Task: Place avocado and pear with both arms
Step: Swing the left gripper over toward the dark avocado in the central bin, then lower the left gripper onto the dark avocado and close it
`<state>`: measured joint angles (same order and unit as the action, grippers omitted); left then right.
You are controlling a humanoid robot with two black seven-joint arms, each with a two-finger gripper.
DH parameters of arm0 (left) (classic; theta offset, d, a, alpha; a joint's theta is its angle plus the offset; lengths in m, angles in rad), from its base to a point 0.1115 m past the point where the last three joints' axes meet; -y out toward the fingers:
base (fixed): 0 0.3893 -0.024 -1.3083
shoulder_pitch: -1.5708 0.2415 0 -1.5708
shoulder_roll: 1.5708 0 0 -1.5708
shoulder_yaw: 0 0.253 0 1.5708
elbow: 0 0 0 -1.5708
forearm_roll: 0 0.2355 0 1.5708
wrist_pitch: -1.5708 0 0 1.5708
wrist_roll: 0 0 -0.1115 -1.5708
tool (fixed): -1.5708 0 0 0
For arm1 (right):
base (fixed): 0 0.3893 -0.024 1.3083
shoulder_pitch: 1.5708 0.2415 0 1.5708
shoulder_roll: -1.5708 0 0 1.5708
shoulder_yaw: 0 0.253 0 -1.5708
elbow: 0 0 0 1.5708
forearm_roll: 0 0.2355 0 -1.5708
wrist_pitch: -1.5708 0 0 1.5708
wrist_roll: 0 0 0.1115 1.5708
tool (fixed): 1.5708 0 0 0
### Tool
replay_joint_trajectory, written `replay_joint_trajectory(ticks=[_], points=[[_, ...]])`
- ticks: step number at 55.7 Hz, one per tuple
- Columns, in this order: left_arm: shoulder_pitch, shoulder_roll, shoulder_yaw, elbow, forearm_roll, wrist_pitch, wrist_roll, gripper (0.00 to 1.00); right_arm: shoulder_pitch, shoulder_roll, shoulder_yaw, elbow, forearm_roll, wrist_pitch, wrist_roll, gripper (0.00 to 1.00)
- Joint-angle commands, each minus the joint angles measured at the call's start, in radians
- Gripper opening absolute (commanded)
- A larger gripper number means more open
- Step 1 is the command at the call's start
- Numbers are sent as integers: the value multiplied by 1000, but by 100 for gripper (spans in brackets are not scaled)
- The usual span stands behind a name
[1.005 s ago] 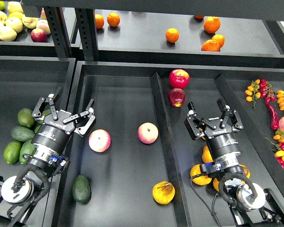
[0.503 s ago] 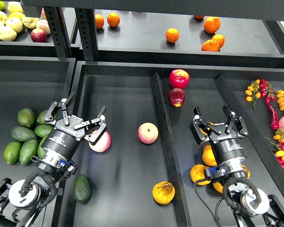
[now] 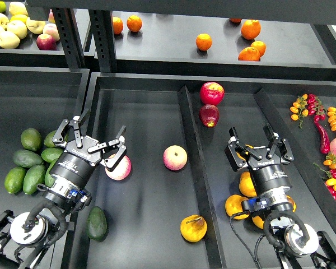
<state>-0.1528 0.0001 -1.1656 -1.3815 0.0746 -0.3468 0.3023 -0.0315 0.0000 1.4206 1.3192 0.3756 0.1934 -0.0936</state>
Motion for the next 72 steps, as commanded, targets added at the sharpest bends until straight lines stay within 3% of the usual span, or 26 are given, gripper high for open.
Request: replay_joint_trajectory(ticks=[1,11,12,16,24,38,52,72], points=[[-89,67,75,-2,11,-6,69,100,4,0,41,0,0,-34,0,99],[-385,333,349,-2,11,-32,100,100,15,0,77,-2,0,-49,0,100],[-465,377,427,-1,10,-35,121,100,15,0,77,-2,0,-49,0,100],[-582,429,538,-2,10,-38,186,100,15,0,77,-3,-1,-49,-2,100],[-798,482,727,-2,11,-64,186,100,30,0,78,-6,-3,-49,-2,99],[-1034,463,974,-2,10,-107,186,100,44,0,78,-8,-4,-51,-2,99],[-1245,357,1346,-1,14,-142,186,100,71,0,95,-15,-10,-71,0,99],[-1288,159,1629,108,103,-132,186,99,105,0,93,-29,-15,-85,0,99]])
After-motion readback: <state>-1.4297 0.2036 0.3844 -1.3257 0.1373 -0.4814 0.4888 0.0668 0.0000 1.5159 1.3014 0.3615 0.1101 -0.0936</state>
